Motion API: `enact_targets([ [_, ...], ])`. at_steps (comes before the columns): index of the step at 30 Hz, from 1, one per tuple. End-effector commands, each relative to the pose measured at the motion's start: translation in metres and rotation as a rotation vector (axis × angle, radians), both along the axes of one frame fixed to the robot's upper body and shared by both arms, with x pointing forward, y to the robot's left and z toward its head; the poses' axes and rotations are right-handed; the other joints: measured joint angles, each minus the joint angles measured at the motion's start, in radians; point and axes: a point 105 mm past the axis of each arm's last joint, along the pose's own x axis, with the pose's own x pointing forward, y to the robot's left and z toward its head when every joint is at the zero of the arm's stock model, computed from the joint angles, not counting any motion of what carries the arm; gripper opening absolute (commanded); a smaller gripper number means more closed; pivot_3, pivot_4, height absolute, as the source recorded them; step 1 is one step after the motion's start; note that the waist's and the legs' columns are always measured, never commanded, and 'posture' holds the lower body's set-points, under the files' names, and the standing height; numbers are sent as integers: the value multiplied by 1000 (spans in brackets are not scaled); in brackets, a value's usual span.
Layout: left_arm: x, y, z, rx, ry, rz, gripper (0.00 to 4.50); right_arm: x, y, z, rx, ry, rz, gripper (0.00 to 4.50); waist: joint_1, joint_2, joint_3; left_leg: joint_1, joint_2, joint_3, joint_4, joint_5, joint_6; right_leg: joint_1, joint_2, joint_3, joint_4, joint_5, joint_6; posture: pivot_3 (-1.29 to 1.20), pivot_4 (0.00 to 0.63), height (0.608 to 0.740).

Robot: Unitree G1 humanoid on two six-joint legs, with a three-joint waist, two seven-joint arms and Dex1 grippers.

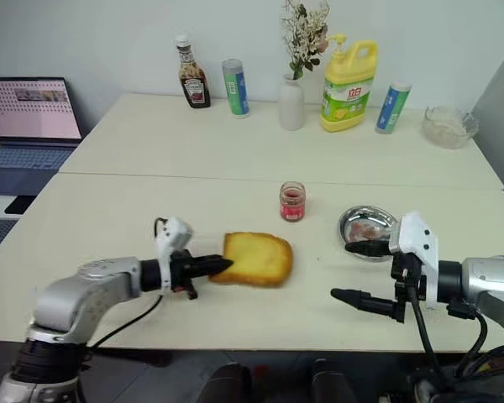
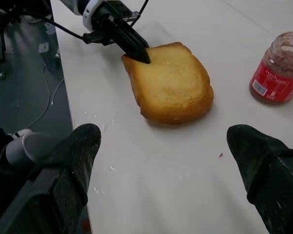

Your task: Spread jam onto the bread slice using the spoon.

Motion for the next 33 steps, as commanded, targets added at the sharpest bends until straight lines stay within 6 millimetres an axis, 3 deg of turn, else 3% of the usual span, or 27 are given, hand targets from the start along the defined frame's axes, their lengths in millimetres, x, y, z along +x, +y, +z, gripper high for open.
enact_targets([
  [1, 8, -8, 13, 48, -120, -4, 17, -5, 1, 5, -28, -44, 30, 4500, -5, 0, 0, 0, 0, 0, 0, 0, 0, 0, 0, 0, 0, 0, 0, 0, 150, 740],
  [12, -1, -12, 5, 88, -101, -30, 17, -3, 4, 0, -26, -49, 39, 4500, -15, 0, 0, 0, 0, 0, 0, 0, 0, 0, 0, 0, 0, 0, 0, 0, 150, 740],
  [21, 2, -3, 11, 112, -153, 6, 2976, -4, 6, -2, -23, -28, 54, 4500, -15, 0, 0, 0, 0, 0, 0, 0, 0, 0, 0, 0, 0, -1, 1, 0, 150, 740],
  [25, -6, 7, 14, 159, -166, 6, 4317, -3, 3, -3, -30, -29, 46, 4500, -16, 0, 0, 0, 0, 0, -1, 0, 0, 0, 0, 0, 0, -1, 1, 0, 150, 740],
  [30, -12, 30, 28, 232, -210, -16, 4468, 3, -3, 3, 3, -75, -16, 4500, -16, 0, 0, 1, 0, 0, -1, 0, 0, 0, 0, 0, 0, -1, 1, 0, 150, 740],
  [33, -9, 23, 69, 138, -341, -90, 4468, 15, -15, 15, 86, -138, -145, 4500, -13, 0, 0, 1, 0, 0, -1, 0, 0, 0, 0, 0, 0, -1, 0, 0, 150, 740],
])
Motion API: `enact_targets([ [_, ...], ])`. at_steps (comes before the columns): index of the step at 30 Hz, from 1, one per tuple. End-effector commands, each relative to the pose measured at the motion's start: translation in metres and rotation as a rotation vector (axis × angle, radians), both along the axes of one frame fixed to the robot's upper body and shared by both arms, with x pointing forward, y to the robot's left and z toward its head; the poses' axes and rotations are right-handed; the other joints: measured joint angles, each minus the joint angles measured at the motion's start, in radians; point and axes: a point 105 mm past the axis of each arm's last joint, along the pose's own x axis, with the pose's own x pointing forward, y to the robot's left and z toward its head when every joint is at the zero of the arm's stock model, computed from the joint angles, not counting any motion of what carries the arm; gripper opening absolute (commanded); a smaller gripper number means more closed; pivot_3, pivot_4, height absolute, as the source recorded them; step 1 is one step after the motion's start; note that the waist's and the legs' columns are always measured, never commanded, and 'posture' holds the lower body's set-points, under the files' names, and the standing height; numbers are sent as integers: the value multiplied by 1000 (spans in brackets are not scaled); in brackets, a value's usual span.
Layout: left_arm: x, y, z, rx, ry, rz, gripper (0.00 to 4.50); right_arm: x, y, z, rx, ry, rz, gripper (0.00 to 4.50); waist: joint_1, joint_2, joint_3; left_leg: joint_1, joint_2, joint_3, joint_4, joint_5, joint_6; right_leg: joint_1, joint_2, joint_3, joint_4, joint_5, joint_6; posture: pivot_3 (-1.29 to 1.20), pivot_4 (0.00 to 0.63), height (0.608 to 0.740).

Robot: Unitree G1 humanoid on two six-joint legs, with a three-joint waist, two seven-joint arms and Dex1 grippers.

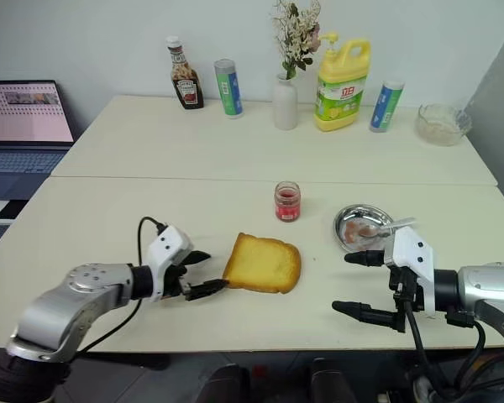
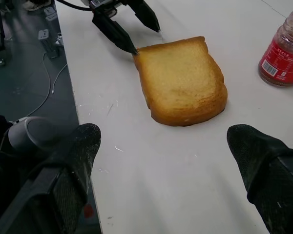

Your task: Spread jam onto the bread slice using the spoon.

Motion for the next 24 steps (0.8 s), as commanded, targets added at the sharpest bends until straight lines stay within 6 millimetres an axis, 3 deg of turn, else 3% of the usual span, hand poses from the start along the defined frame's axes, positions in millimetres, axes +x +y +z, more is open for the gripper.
enact_targets([
  [1, 4, -19, 63, -127, -203, -136, 4468, 13, -17, 20, 72, -120, -145, 4500, 9, 0, 0, 0, 0, 0, 0, 0, 0, 0, 0, 0, 0, 0, 0, 0, 150, 740],
  [4, 6, -49, 86, -158, -284, -243, 4468, 19, -28, 20, 119, -178, -248, 4500, 23, -1, 0, -1, -2, 0, 2, 0, 0, 1, -1, 0, -1, 0, 0, 0, 150, 740],
  [8, -9, -88, 97, -59, -373, -502, 4468, 33, -66, 10, 204, -243, -543, 4500, 21, -1, -1, -1, -2, 1, 1, 0, 0, 0, -1, 1, -1, 0, 0, 0, 150, 740],
  [12, -8, -99, 94, 18, -412, -587, 4468, 46, -95, 0, 393, -241, -830, 4500, 12, 1, -1, 0, -1, 1, 0, 0, 0, 0, 0, 2, 0, 1, -1, 0, 150, 740],
  [16, -5, -110, 83, 52, -431, -649, 4468, 60, -112, -25, 590, -120, -1081, 4500, -6, 3, -1, 2, 0, 1, -1, 0, 0, 0, 2, 2, 1, 1, -1, 0, 150, 740],
  [20, -9, -126, 88, -32, -426, -670, 4468, 79, -120, -47, 673, -7, -1182, 4500, -6, 3, -1, 1, 0, 1, -1, 0, 0, 0, 2, 3, 1, 1, -2, 0, 150, 740],
  [24, -10, -132, 89, -52, -428, -675, 4468, 100, -128, -53, 764, 77, -1204, 4500, -6, 4, -1, 1, 0, 2, -1, 0, 0, 0, 2, 3, 1, 1, -2, 0, 150, 740],
])
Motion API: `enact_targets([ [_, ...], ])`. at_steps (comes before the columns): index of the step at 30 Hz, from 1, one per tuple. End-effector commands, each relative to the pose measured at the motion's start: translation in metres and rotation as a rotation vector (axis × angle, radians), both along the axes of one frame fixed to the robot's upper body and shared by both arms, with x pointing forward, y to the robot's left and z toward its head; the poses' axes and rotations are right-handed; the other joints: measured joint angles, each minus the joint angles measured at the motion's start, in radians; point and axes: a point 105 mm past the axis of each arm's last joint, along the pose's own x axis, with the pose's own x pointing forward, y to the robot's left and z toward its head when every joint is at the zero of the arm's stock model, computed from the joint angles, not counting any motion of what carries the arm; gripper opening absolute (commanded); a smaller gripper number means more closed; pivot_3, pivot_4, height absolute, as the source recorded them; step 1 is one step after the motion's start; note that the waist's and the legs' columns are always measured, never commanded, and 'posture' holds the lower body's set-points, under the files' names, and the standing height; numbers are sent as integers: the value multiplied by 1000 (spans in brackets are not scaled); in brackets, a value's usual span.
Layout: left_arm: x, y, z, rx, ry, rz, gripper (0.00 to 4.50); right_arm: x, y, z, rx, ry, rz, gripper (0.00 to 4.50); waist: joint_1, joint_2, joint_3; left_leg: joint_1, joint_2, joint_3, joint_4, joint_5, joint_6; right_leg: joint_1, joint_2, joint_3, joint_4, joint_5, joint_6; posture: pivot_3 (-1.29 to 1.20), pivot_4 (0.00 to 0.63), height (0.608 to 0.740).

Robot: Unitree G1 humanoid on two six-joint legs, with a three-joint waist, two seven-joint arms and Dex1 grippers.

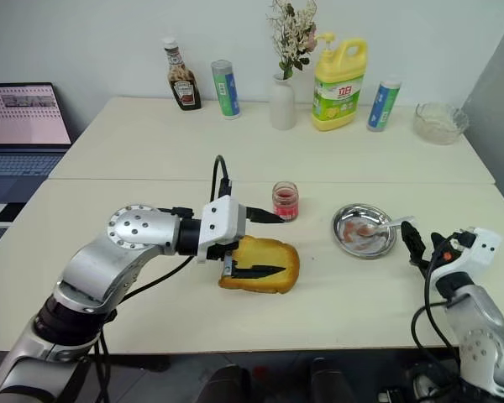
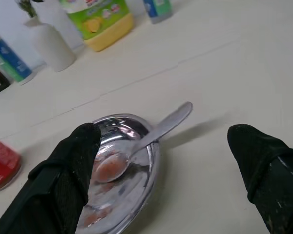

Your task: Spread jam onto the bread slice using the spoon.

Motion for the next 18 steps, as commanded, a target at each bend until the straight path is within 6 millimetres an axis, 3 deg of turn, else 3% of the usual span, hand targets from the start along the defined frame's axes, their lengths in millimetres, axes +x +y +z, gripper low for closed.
enact_targets([
  [1, -3, -7, 8, -22, -33, -21, 4468, 17, -12, 7, 97, -24, -14, 4500, -1, 0, 0, 0, 0, 0, 0, 0, 0, 0, 0, 0, 0, 0, 0, 0, 150, 740],
  [8, -2, -10, 5, -34, -29, -13, 4468, 38, -18, 9, 249, -22, 24, 4500, 0, 1, 0, 0, 0, -1, -1, 0, 0, 0, 0, -1, 0, 1, -2, 0, 150, 740],
  [18, -1, -9, 1, -29, -32, 3, 4468, 48, -14, 12, 329, -33, 56, 4500, 0, 1, 0, 0, 0, 0, -1, 0, 0, 0, 0, 0, 0, 1, -2, 0, 150, 740],
])
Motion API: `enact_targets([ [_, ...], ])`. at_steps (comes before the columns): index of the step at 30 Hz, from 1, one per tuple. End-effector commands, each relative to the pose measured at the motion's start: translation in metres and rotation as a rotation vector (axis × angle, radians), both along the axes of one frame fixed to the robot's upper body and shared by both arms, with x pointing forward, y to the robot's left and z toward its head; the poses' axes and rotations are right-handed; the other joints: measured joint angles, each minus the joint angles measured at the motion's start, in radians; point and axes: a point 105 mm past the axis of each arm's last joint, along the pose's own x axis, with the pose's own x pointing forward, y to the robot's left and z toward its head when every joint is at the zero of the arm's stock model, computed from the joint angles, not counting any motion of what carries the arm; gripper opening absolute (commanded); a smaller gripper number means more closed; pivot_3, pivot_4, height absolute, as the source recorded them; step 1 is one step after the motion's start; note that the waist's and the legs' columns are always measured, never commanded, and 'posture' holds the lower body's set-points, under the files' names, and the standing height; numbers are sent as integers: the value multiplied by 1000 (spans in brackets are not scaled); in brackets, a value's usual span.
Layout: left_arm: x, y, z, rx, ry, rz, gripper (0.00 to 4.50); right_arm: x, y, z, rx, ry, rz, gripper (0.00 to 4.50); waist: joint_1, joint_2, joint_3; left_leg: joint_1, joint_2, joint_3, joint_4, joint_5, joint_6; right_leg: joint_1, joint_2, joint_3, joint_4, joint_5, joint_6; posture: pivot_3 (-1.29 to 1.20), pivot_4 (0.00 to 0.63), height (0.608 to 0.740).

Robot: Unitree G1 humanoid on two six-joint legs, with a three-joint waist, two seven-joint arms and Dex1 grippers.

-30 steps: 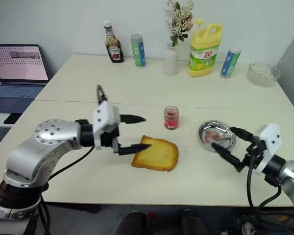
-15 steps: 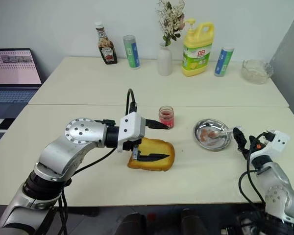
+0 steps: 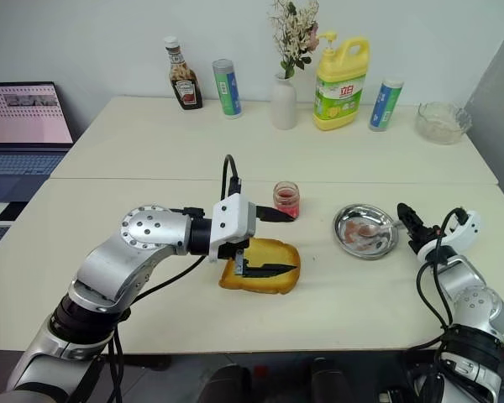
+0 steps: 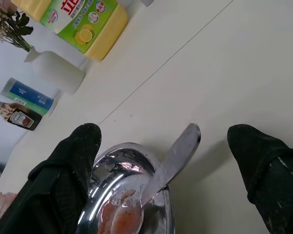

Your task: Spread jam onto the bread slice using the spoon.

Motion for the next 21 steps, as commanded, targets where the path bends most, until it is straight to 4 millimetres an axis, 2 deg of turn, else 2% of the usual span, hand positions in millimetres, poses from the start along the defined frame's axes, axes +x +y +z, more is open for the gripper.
enact_targets([
  [1, -1, -1, 5, -9, -37, -1, 4468, 1, -7, 16, 16, -65, -8, 4500, 0, 0, 0, 0, 0, 0, 0, 0, 0, 0, 0, 0, 0, 0, 0, 0, 150, 740],
  [4, -1, -1, 4, -6, -37, 0, 4500, 4, -8, 14, 29, -65, -6, 3932, 0, 0, 0, 0, 0, 0, 0, 0, 0, 0, 0, 0, 0, 0, 0, 0, 150, 740],
  [15, 6, 1, 2, 6, -44, 20, 4500, 9, -15, 13, 89, -107, -29, 21, 0, 1, 0, 0, 0, 0, 0, 0, 0, 0, 0, 0, 0, 0, 0, 0, 150, 740],
  [19, 9, 3, 1, 10, -44, 35, 4500, 10, -15, 19, 98, -142, -7, 21, 0, 1, 0, 0, 0, 0, 0, 0, 0, 0, 0, 0, 0, 0, 0, 0, 150, 740],
  [21, 15, 16, 3, 2, -36, 95, 4500, 6, -8, 36, 81, -191, 36, 21, 0, 2, 0, 0, 0, 0, 0, 0, 0, 0, 0, 0, 0, 0, 0, 0, 150, 740],
])
